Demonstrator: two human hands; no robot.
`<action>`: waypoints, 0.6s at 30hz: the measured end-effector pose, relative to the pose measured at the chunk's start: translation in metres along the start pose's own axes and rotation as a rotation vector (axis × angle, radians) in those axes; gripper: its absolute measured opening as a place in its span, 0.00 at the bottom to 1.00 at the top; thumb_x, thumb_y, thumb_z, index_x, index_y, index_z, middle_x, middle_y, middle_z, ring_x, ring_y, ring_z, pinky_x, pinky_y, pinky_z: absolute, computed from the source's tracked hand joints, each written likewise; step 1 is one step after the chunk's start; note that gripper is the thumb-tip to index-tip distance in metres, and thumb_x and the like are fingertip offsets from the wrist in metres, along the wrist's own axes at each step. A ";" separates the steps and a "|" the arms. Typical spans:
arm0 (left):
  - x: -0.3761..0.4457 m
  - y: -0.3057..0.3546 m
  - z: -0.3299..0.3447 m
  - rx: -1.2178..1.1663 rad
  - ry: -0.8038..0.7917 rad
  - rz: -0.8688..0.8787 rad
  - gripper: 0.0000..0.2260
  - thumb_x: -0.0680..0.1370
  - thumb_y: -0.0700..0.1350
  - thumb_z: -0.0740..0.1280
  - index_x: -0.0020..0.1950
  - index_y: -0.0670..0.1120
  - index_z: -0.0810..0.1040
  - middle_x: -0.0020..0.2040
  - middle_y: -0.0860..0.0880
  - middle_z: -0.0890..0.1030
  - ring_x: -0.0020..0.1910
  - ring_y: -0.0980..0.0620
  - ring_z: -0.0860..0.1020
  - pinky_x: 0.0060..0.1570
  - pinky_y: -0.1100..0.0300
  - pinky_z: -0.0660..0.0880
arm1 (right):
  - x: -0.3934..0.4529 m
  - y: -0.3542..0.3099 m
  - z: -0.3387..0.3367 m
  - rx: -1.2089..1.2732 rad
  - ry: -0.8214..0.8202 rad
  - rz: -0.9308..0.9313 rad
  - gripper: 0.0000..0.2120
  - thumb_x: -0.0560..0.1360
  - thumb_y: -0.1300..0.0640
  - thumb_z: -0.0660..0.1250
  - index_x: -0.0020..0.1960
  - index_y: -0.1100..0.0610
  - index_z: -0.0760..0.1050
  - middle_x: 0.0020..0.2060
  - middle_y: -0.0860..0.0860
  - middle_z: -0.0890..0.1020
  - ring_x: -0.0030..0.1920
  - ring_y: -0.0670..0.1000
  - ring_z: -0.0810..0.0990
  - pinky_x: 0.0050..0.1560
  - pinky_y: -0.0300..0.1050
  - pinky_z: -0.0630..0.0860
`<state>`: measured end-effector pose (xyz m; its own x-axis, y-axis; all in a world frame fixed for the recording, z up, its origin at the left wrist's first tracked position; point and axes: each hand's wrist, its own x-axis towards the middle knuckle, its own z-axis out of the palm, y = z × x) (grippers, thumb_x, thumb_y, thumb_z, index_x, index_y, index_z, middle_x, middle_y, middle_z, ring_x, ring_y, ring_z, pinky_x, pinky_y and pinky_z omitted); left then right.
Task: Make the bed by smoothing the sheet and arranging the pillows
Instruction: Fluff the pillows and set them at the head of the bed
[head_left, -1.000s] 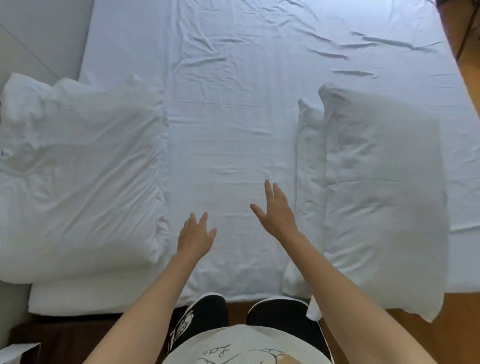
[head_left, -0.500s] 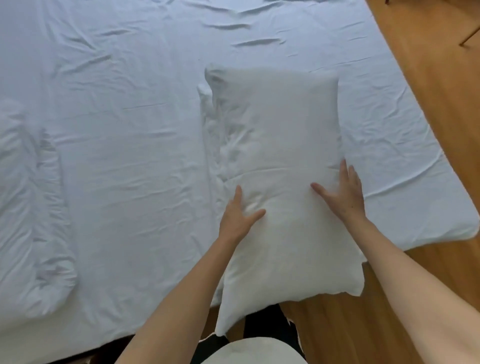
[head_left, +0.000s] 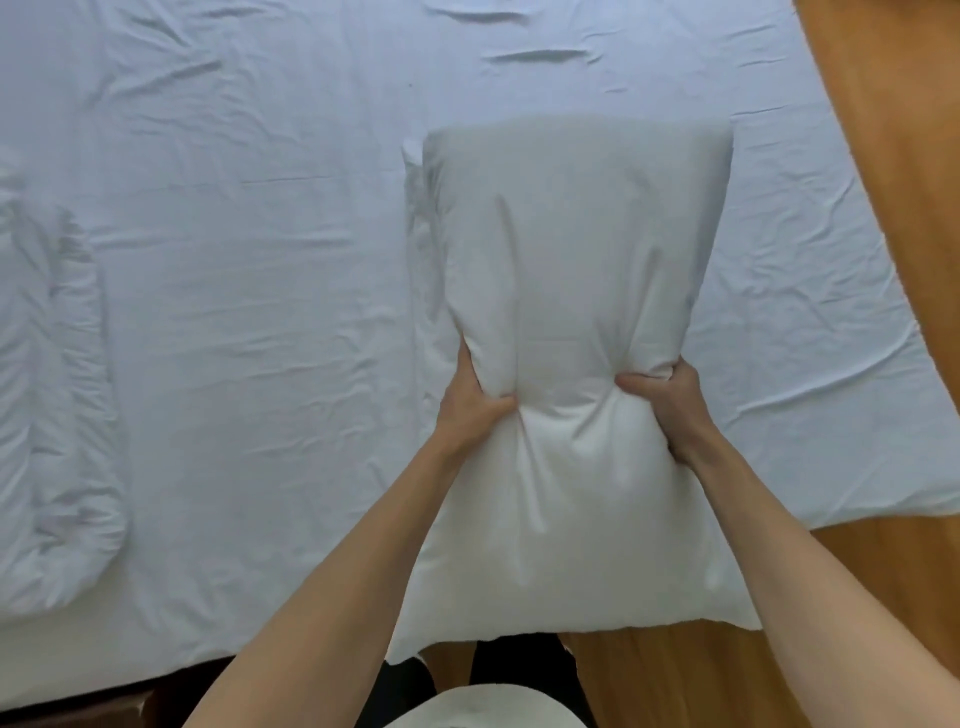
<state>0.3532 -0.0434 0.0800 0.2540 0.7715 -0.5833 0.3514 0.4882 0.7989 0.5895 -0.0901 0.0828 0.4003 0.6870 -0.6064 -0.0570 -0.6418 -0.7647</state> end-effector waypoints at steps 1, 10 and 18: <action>-0.006 -0.001 -0.006 -0.024 0.008 0.020 0.49 0.59 0.53 0.70 0.76 0.59 0.50 0.69 0.57 0.70 0.66 0.52 0.71 0.65 0.47 0.71 | -0.009 -0.006 0.006 0.018 -0.006 -0.016 0.27 0.63 0.60 0.74 0.61 0.59 0.74 0.51 0.54 0.82 0.50 0.54 0.82 0.46 0.47 0.79; -0.081 -0.005 -0.152 -0.048 0.159 0.177 0.44 0.64 0.41 0.67 0.76 0.62 0.53 0.70 0.68 0.66 0.58 0.68 0.73 0.55 0.67 0.73 | -0.106 -0.062 0.133 0.093 -0.144 -0.102 0.13 0.71 0.71 0.67 0.51 0.57 0.78 0.42 0.53 0.85 0.43 0.53 0.84 0.40 0.45 0.81; -0.170 -0.020 -0.398 -0.003 0.418 0.212 0.45 0.63 0.39 0.66 0.78 0.52 0.53 0.57 0.69 0.65 0.40 0.79 0.70 0.48 0.72 0.69 | -0.210 -0.129 0.366 0.166 -0.333 -0.190 0.17 0.64 0.62 0.71 0.53 0.57 0.79 0.43 0.52 0.85 0.44 0.52 0.85 0.39 0.44 0.79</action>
<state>-0.0553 -0.0217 0.2219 -0.0648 0.9522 -0.2986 0.3284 0.3030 0.8946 0.1777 -0.0271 0.2292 0.1020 0.8780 -0.4677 -0.1683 -0.4481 -0.8780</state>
